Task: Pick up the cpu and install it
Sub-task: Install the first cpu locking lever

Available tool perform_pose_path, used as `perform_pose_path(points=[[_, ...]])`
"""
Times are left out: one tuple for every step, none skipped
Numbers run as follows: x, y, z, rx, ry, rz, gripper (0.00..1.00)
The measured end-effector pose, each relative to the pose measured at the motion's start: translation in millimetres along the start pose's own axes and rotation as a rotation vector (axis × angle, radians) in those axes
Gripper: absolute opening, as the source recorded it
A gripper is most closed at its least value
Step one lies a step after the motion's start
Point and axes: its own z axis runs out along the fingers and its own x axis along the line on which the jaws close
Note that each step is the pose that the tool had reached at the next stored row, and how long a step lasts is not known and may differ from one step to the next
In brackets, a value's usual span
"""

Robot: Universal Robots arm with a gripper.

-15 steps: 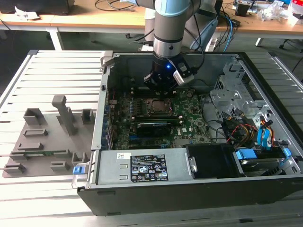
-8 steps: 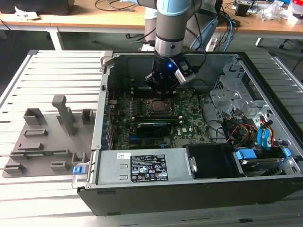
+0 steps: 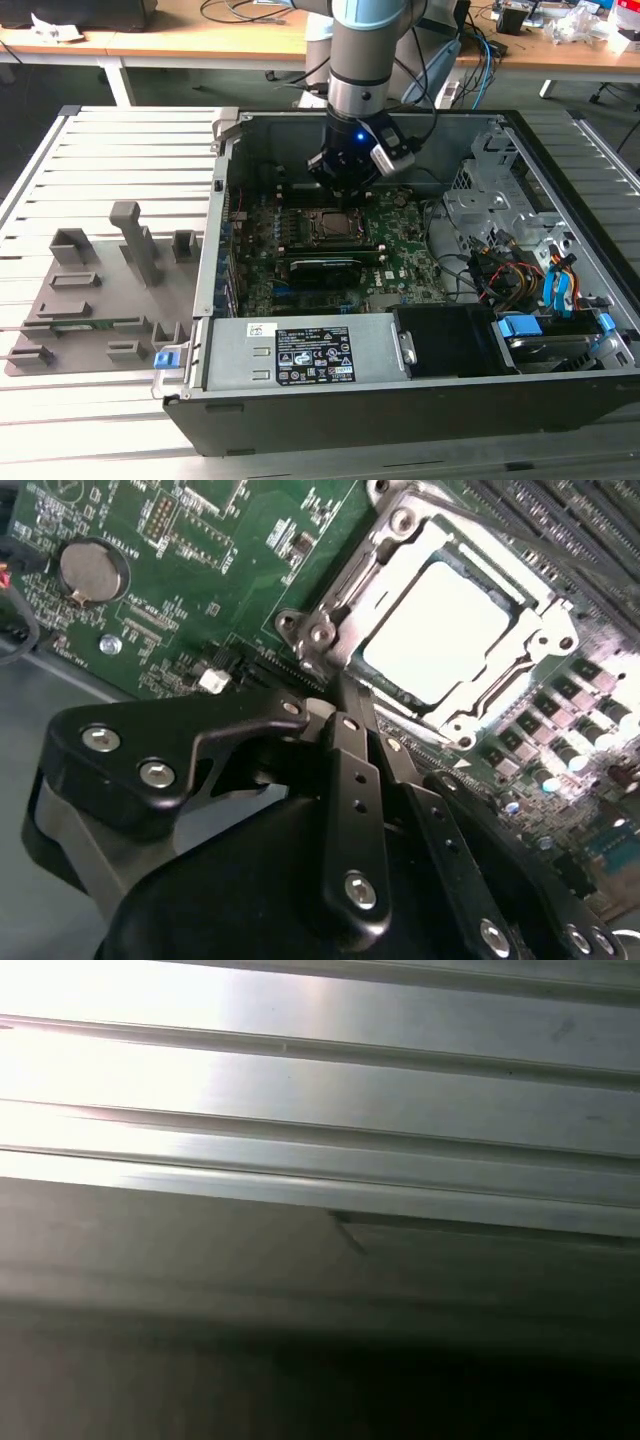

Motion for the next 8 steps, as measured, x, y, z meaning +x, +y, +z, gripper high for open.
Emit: perform_pose_path(points=[[0.3,-3.1,0.1,0.0000,0.0000,0.000,0.11],[0.8,-7.6,0.1,0.0001,0.0001,0.000,0.11],[1.1,-11.6,0.2,0.0007,0.0002,0.000,0.11],[1.5,-16.0,0.3,0.0014,0.0002,0.000,0.11],[1.8,-18.8,0.4,0.0019,0.0003,0.000,0.11],[1.9,-20.5,0.4,0.0022,0.0003,0.000,0.11],[2.1,-22.4,0.4,0.0025,0.0003,0.000,0.11],[2.3,-24.6,0.5,0.0026,0.0004,0.000,0.11]])
